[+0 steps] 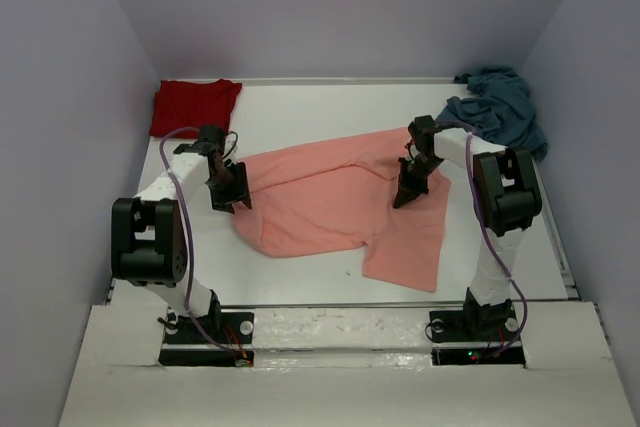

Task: Fold and stack the t-shirts
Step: Fold the tshirt

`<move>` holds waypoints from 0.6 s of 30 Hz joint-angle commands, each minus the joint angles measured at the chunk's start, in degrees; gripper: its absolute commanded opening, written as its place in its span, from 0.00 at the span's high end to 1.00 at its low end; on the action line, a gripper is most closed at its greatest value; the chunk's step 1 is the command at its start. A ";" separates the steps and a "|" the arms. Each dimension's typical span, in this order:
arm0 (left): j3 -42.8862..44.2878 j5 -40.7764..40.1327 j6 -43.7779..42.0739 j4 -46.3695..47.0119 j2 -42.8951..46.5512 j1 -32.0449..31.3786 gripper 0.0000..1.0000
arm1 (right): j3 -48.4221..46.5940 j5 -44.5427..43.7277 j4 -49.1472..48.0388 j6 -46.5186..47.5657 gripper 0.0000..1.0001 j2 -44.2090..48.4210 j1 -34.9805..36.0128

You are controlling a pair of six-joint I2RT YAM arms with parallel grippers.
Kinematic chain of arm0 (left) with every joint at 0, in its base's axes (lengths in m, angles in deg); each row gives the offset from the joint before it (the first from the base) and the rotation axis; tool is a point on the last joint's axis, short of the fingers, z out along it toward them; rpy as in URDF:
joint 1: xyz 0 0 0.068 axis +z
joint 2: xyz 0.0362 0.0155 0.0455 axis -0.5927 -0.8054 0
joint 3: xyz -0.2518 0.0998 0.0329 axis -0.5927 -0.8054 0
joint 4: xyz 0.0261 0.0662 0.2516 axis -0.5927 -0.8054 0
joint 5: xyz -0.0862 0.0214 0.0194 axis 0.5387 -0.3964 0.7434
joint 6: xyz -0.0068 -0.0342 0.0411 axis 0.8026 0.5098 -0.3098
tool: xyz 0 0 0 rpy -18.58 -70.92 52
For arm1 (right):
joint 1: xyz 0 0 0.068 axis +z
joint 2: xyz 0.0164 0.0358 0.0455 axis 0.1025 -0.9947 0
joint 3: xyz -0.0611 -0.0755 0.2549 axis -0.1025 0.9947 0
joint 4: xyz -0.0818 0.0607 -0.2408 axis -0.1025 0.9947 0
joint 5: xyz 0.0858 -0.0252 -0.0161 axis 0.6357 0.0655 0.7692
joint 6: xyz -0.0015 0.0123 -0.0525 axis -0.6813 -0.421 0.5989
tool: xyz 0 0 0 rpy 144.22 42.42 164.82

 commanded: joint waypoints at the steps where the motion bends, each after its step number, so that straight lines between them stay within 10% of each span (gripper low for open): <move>1: -1.08 3.10 -1.73 1.15 -0.97 0.34 0.42 | 0.29 -5.30 -3.11 1.56 1.00 -2.23 0.45; 18: 1.38 0.12 -2.43 1.68 -2.03 0.34 0.43 | 0.65 -5.21 -3.03 1.83 1.00 -1.88 0.45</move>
